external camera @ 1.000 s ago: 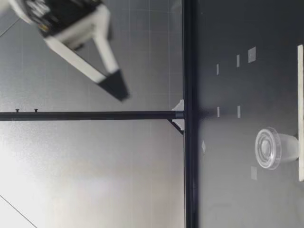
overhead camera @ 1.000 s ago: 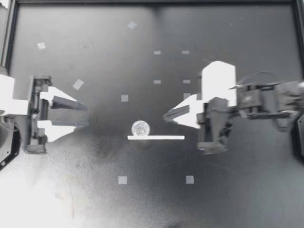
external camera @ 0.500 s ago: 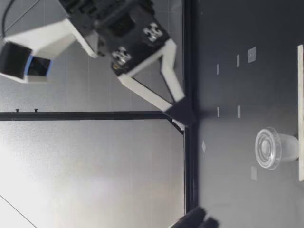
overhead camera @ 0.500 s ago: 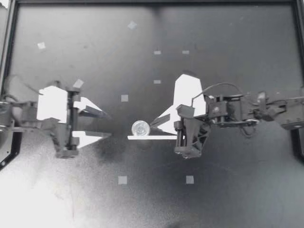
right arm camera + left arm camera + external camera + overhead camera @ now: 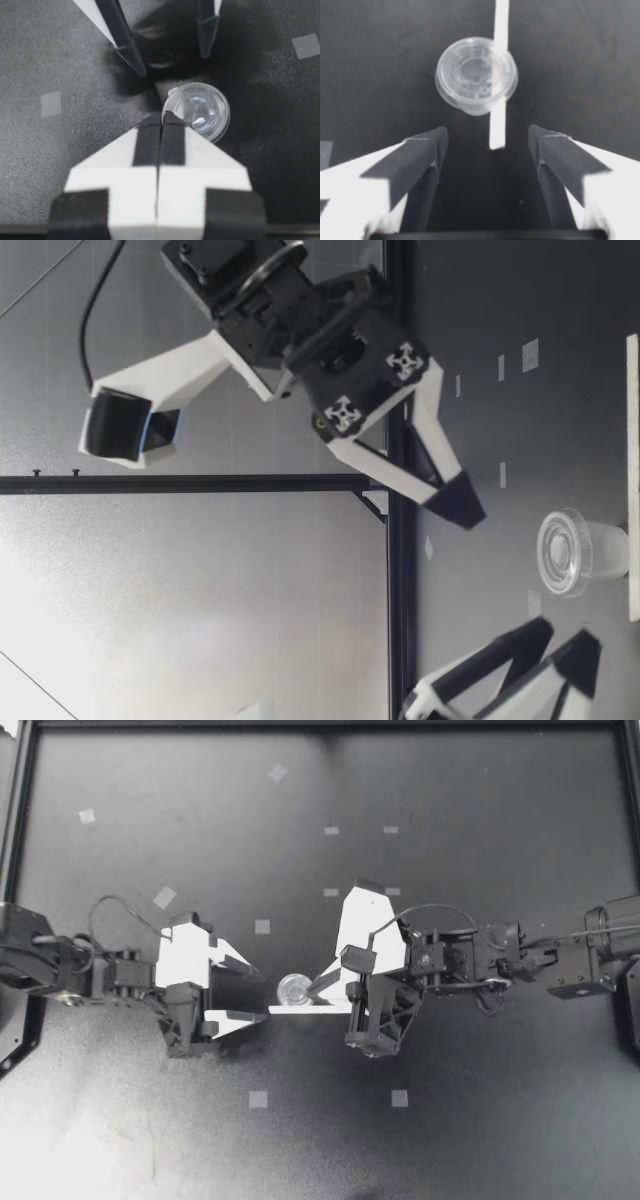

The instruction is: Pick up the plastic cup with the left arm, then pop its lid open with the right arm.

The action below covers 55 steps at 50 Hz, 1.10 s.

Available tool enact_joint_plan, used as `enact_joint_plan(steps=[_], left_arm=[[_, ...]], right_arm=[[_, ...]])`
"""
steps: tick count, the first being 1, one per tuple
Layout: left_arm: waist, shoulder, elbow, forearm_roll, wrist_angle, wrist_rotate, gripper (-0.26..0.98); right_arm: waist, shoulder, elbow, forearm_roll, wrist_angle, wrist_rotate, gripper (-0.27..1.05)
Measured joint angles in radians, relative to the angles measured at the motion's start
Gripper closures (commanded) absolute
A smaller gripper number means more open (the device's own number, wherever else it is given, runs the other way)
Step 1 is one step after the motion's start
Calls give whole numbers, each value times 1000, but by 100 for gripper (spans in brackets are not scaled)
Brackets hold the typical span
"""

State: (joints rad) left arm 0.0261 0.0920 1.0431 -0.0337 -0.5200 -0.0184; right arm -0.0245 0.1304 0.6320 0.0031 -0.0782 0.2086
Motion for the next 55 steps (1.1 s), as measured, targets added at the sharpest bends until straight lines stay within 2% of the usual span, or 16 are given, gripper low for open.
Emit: enact_joint_plan(steps=[14, 32, 55], left_arm=[[28, 63, -28, 0, -51, 17, 6], [28, 80, -38, 2, -74, 17, 6], [29, 150, -87, 14, -84, 15, 6]], right_arm=[[2, 40, -2, 0, 0, 11, 92], [-20, 77, -28, 0, -5, 11, 91], [-34, 115, -28, 0, -15, 11, 92]])
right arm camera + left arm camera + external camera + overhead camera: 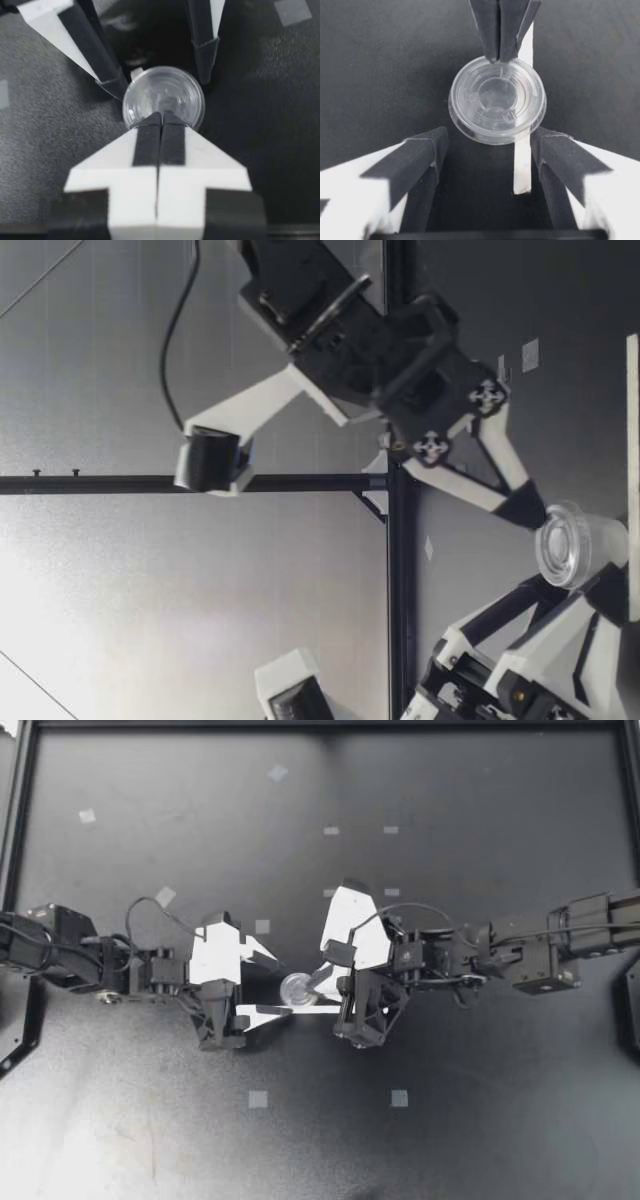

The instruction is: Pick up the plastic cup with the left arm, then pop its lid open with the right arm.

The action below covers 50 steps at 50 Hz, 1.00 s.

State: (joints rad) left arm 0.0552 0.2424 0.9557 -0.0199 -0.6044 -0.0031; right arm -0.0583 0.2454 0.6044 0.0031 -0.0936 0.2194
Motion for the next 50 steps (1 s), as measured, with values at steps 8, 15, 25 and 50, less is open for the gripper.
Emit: enact_joint_plan(steps=[8, 15, 25, 50], left_arm=[[-2, 0, -2, 0, 0, -6, 6], [0, 0, -2, 0, 0, -11, 6], [0, 0, -8, 0, 17, -11, 7], [-2, -51, -20, 2, 137, -11, 50]], right_arm=[[0, 17, 0, 0, 3, 2, 92], [0, 17, 2, 0, 6, 2, 91], [0, 17, 2, 0, 6, 2, 91], [0, 5, 5, 2, 8, 11, 91]])
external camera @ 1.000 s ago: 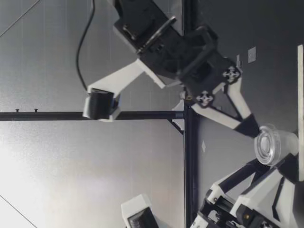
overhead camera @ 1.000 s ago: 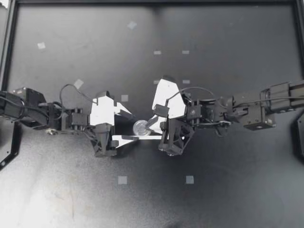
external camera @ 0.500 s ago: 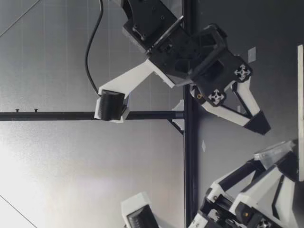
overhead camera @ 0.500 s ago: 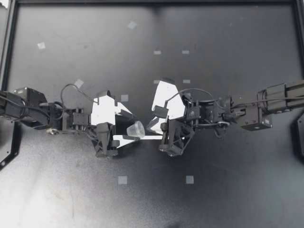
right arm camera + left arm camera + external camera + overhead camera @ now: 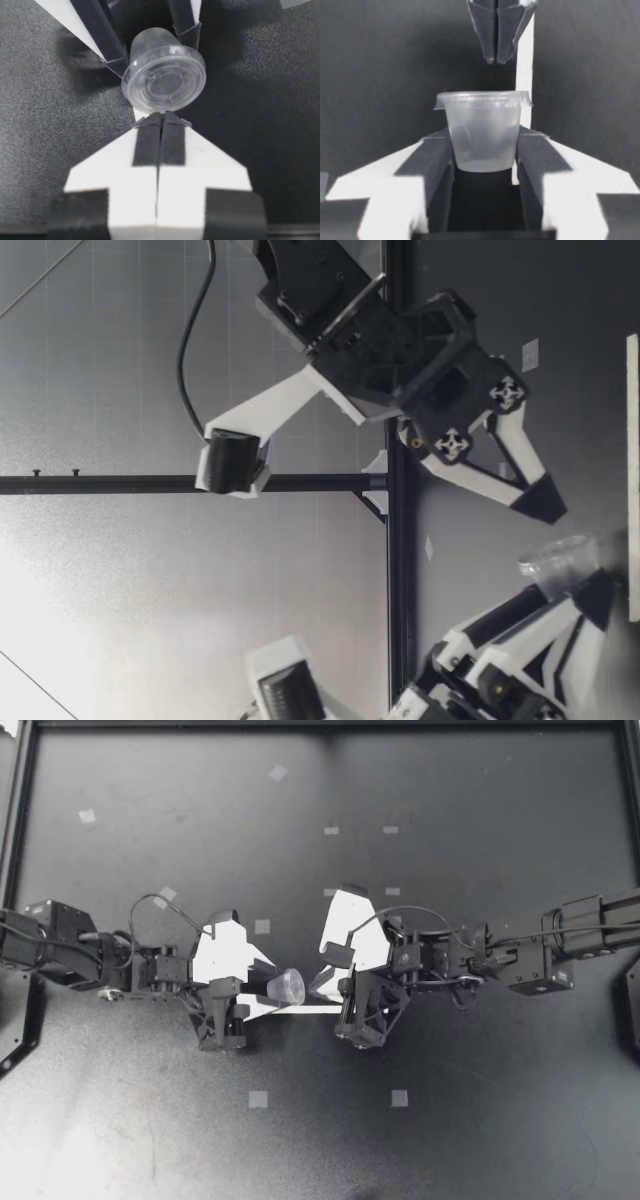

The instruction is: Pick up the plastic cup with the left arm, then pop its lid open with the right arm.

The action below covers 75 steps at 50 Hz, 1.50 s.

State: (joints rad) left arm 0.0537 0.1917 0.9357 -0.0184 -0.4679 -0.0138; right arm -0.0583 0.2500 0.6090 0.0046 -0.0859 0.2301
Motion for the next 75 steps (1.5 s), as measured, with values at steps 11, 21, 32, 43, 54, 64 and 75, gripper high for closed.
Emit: enact_joint_plan(steps=[11, 21, 32, 43, 54, 64, 75], left_arm=[[0, -109, 12, 0, -41, 35, 55], [2, -215, 74, -9, -281, 121, 55], [2, -222, 78, -15, -443, 146, 55], [2, -218, 77, -14, -456, 144, 55], [2, -218, 77, -14, -457, 147, 55], [2, -219, 77, -12, -459, 152, 55], [0, -219, 80, -12, -466, 141, 55]], right_arm=[[-2, -187, 106, 15, -15, 158, 72], [-2, -397, 290, 17, -282, 477, 19], [-3, -252, 379, 0, -899, 856, 13], [-3, -121, 348, -2, -1065, 910, 13], [-12, -118, 293, -32, -1066, 911, 13], [-18, -118, 270, -58, -1074, 911, 13], [-18, -140, 268, -61, -1100, 905, 13]])
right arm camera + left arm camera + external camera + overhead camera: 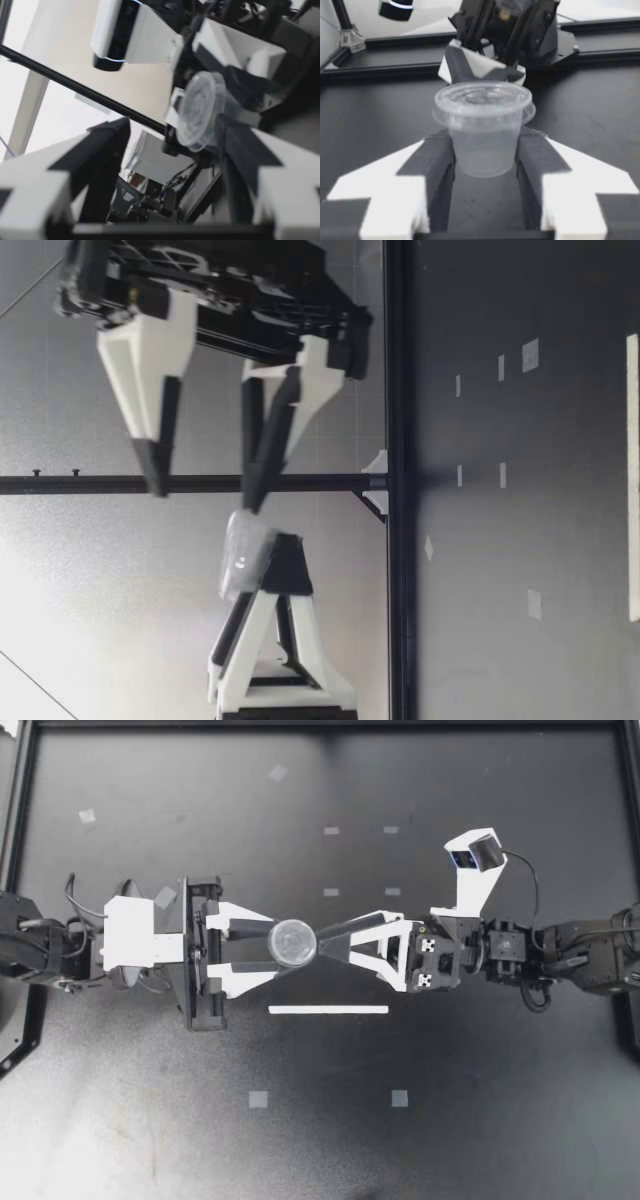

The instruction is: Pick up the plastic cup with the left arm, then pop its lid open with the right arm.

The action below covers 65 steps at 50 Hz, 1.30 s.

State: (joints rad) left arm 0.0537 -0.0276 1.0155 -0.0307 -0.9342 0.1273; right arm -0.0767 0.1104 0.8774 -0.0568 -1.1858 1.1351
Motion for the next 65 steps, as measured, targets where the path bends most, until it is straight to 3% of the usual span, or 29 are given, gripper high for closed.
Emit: enact_joint_plan(steps=[16, 22, 29, 38, 43, 47, 55, 65], left_arm=[[2, 3, 8, 0, 11, -14, 55], [0, 3, 9, -2, 14, -67, 55], [2, -11, 0, -31, 2, -321, 55], [2, -20, -5, -20, -107, -491, 55], [2, -20, -9, -91, -216, -792, 55], [2, 0, -6, -100, -318, -960, 55], [3, 74, -2, -100, -416, -881, 55], [3, 75, -14, -101, -295, -724, 55]], right_arm=[[-2, -23, -3, -2, -60, -8, 13], [-26, -54, -2, -64, -81, -67, 13], [-60, -129, -3, -189, -17, -229, 13], [-61, -179, 2, -219, 187, -382, 13], [-60, -187, 12, -232, 268, -468, 13], [-61, -190, 18, -233, 293, -506, 13], [-60, -190, 21, -233, 298, -517, 13], [-60, -190, 21, -236, 299, -518, 13]])
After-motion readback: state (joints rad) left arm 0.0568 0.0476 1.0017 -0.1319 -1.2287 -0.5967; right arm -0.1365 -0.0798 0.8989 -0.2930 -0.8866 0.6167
